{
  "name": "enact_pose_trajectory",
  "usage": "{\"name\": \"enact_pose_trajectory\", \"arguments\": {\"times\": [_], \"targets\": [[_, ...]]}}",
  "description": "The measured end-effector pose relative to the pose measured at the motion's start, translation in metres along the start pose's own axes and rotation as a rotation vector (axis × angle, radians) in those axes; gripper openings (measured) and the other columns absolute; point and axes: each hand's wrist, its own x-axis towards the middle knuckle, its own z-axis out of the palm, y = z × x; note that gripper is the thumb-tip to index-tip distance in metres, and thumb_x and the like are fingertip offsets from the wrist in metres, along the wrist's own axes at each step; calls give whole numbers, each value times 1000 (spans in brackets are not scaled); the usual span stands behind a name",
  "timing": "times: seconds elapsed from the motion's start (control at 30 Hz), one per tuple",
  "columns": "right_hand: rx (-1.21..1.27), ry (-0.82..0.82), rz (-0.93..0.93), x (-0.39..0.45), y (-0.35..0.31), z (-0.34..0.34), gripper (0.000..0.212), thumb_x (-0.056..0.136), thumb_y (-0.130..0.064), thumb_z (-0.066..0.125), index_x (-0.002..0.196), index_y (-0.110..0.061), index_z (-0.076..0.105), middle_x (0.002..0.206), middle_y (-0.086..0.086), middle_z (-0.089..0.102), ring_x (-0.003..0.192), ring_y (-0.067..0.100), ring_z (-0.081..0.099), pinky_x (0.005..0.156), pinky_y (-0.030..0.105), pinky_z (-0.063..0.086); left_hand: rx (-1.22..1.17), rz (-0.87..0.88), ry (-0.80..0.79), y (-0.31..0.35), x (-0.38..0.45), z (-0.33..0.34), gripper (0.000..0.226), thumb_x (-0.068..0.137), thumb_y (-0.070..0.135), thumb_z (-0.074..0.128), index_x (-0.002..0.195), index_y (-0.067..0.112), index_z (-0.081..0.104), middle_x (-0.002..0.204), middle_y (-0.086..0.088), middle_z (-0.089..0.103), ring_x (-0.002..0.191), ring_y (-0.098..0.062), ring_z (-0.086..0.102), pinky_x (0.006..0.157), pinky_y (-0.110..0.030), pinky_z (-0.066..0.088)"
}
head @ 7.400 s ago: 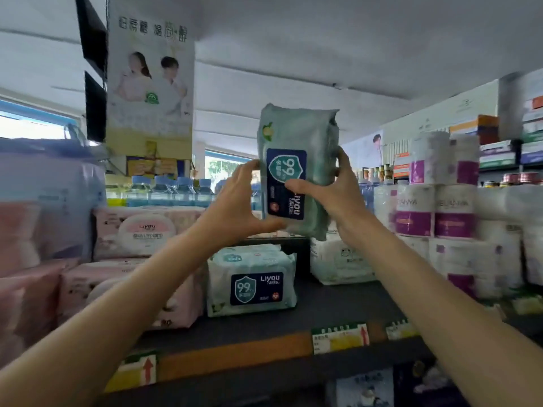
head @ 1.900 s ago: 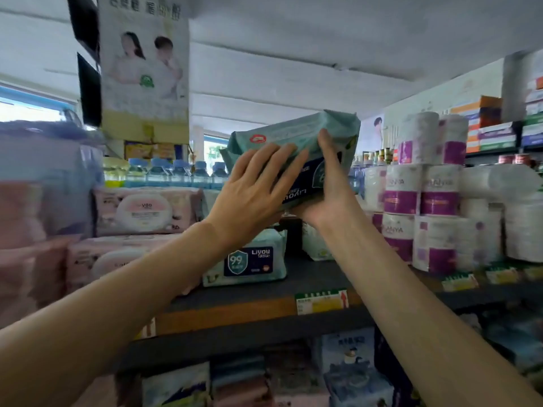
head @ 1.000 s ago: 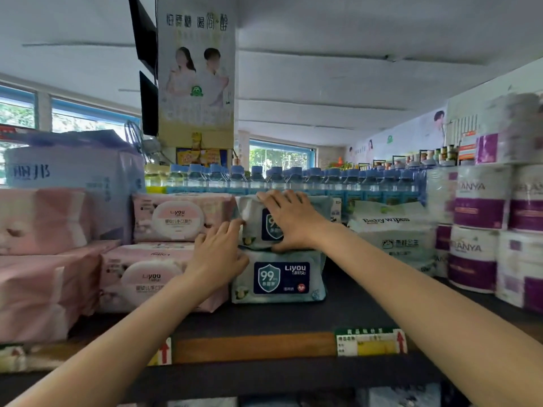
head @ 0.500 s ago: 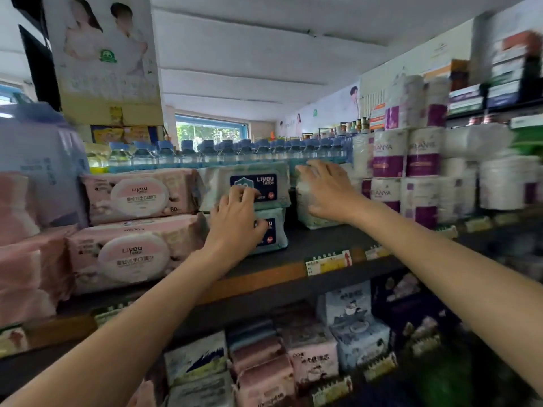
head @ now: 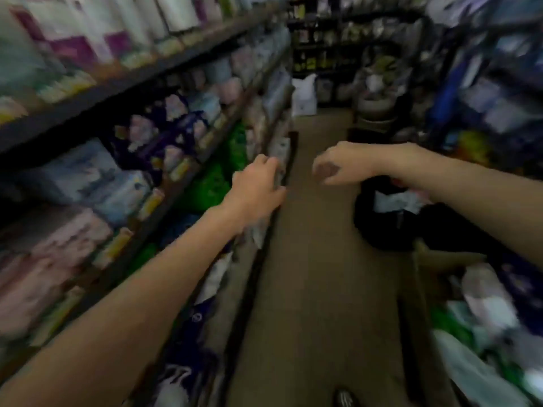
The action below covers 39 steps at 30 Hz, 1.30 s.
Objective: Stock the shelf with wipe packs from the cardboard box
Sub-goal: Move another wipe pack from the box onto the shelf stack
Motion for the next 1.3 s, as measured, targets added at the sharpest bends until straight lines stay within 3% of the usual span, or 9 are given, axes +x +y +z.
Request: {"name": "enact_pose_trajectory", "arguments": {"times": [0.17,0.27,0.37,0.5,0.63,0.87,1.03,1.17,1.3], "targets": [[208,-93,381,-110,112,78,36,90,-21,57,122,-4,54,116,12,63,109,29,59,87,28,43,-8,262,-206,105,22,91,34,88,23,52,120,15,52,124,-8,47,117,-26,49,96,-40,38],[345,-119,523,-173,161,134,23,90,-10,56,110,0,61,107,19,66,98,25,61,73,21,41,-14,371,-297,157,33,140,33,88,24,52,120,17,52,123,-6,47,117,-24,49,95,-39,37],[405,-255,605,-229,200,198,15,89,-13,58,103,-10,60,90,7,62,89,18,55,82,25,47,-17,424,-417,205,37,191,33,89,24,50,121,16,50,125,-7,45,117,-26,48,96,-39,36],[420,-467,685,-283,238,281,33,90,-19,55,120,-5,55,109,7,58,105,18,54,65,19,32,1,418,-579,260,41,261,35,89,18,47,124,14,47,128,-9,43,120,-29,43,96,-41,34],[514,-542,713,-298,258,343,39,89,-28,58,120,-5,53,123,13,57,113,26,53,81,25,35,9,387,-686,299,37,318,34,89,20,46,123,15,47,124,-8,44,118,-28,44,94,-40,34],[605,-617,708,-251,229,450,90,77,-49,67,143,-9,20,144,19,31,130,36,36,104,41,35,-11,266,-813,303,18,399,33,89,17,49,122,10,50,124,-11,49,110,-29,53,96,-40,41],[313,-718,703,-224,195,510,123,71,-59,67,145,-8,-17,148,34,5,134,49,19,107,55,27,-52,168,-870,285,17,438,34,88,13,50,121,6,50,124,-16,52,108,-34,57,93,-42,44],[283,-556,747,-217,196,537,123,70,-59,67,145,-14,-20,145,29,14,129,46,26,103,54,31,-65,168,-865,270,12,459,35,89,12,49,123,4,50,125,-16,51,111,-33,55,93,-41,44],[532,-563,800,-223,222,522,120,68,-53,72,148,-20,-13,149,23,14,135,44,22,110,51,22,-47,163,-868,264,12,462,40,87,12,51,126,5,45,127,-16,48,111,-35,55,94,-42,43]]}}
